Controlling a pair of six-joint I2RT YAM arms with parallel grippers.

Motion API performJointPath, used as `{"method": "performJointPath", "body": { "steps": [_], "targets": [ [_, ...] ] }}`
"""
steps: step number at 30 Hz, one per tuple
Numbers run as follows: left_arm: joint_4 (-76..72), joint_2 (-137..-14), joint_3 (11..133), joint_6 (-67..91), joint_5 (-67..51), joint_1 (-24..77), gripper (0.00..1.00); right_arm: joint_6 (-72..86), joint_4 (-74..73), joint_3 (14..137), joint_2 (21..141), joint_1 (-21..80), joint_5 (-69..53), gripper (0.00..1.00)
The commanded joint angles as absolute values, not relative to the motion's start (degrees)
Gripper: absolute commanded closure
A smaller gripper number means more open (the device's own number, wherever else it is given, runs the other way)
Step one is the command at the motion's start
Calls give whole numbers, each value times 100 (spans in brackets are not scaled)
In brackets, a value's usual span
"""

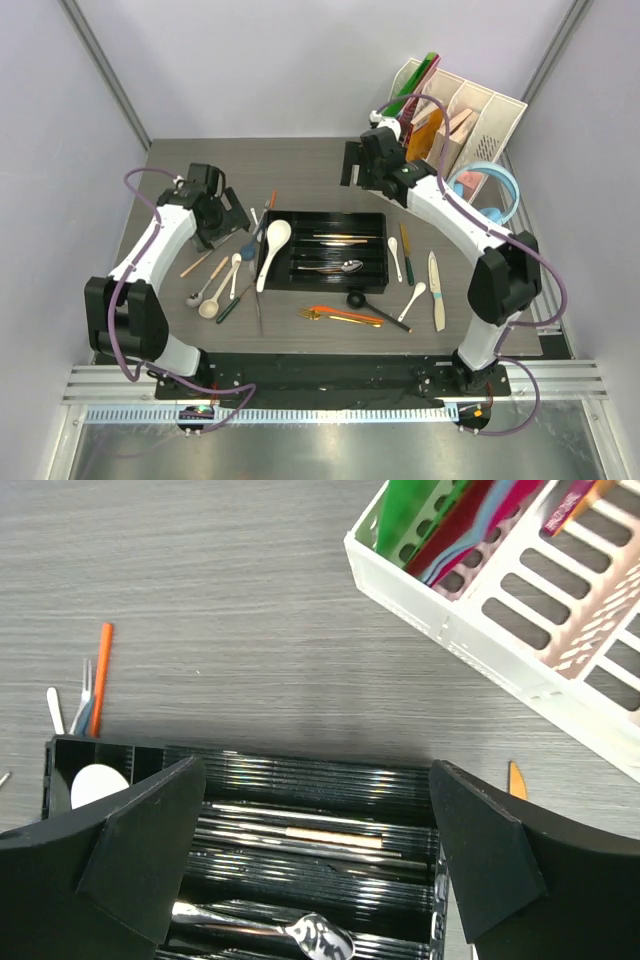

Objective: Sort the eating utensils into containers
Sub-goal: Pick up the spoon from the center of the board.

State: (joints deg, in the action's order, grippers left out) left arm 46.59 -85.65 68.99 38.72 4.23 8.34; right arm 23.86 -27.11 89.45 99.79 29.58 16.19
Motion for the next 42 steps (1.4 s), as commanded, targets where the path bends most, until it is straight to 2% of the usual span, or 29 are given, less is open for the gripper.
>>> {"method": "performJointPath", "body": {
  "steps": [1, 10, 17, 24, 29, 35, 42],
  "targets": [
    [5026, -8490, 7417, 3788, 202, 826, 0, 2398, -3462, 9648, 10362, 2962, 1268, 0],
    [5764, -8148, 7734, 3700, -121, 826, 1, 2584, -4823, 10651, 10643, 2936, 1344, 0],
    [6117, -7893, 7524, 3788, 281, 826, 1, 2259, -5396, 10705, 10565, 2918, 1713, 0],
    [6697, -8446, 8103, 3796, 177, 826, 1, 2662, -6098, 11355, 10767, 2751, 1565, 0],
    [6197, -8131, 8104, 4148, -536, 826, 1, 3067, -5994, 10864, 10231, 2760, 1143, 0],
    [6363, -8147, 8516, 4166, -325, 826, 1, 2891, -5994, 10205, 9581, 2751, 1397, 0],
    [6013, -8007, 7972, 4404, -229, 826, 1, 2971, -5907, 9545, 9307, 2751, 1142, 0]
  ]
}}
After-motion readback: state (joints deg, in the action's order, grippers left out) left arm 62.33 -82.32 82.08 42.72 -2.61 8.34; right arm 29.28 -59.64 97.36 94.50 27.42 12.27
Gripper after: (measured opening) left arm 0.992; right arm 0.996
